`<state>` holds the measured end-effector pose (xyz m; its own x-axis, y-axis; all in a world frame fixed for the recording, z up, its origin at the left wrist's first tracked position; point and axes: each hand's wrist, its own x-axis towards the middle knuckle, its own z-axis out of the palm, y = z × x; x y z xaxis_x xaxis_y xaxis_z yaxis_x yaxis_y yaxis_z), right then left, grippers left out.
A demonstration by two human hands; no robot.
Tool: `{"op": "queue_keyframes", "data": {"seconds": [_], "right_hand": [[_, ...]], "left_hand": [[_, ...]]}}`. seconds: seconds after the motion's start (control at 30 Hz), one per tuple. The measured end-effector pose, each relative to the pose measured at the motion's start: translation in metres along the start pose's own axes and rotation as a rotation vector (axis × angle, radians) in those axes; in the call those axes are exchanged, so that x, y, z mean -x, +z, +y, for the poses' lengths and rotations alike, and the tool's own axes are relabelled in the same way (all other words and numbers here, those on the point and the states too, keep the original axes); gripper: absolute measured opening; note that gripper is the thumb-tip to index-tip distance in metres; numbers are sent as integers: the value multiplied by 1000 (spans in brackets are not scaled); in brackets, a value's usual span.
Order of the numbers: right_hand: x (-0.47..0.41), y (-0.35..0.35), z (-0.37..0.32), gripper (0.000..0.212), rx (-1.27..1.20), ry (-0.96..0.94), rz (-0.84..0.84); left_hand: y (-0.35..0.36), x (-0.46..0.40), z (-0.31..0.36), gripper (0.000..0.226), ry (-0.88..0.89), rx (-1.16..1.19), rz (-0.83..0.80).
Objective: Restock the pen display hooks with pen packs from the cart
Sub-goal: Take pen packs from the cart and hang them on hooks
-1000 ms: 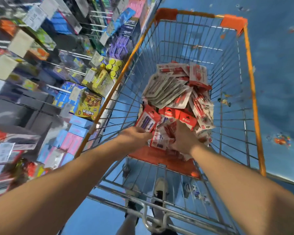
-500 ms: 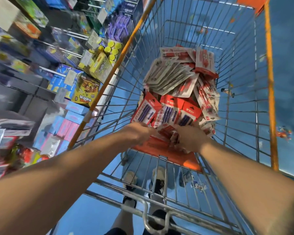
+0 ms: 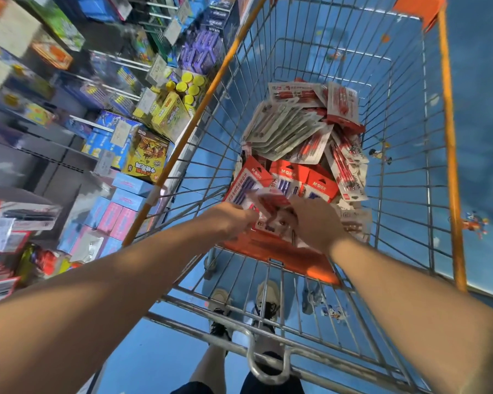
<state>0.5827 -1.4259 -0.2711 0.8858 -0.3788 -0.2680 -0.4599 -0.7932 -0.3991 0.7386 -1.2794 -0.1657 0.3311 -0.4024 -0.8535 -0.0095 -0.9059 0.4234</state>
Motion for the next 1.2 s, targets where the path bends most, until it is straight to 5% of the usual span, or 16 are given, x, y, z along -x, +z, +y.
{"op": "queue_keyframes", "data": {"seconds": [0.17,0.27,0.4,0.47,0.73,0.87,1.03,1.2], "right_hand": [[-3,-39,-27,43,-307,232,173],[-6,-69,-47,47,-526,421,322],[-6,-103,-71,40,-746,572,540],[-4,-118,-79,36,-792,624,595],[12,-169,-115,56,-861,625,565],[22,-197,-139,39,-936,547,512],[30,-226,-168,37,-878,472,544],[32,-244,-208,41,-920,421,519]], "left_hand": [[-8,11,5,44,47,112,175],[-14,26,13,65,118,152,170],[-14,50,25,50,273,226,151],[-13,62,33,62,392,194,194],[-21,102,51,131,601,209,233],[-30,126,56,151,661,291,207],[-36,156,49,81,714,445,224],[-41,174,34,70,629,659,328]]}}
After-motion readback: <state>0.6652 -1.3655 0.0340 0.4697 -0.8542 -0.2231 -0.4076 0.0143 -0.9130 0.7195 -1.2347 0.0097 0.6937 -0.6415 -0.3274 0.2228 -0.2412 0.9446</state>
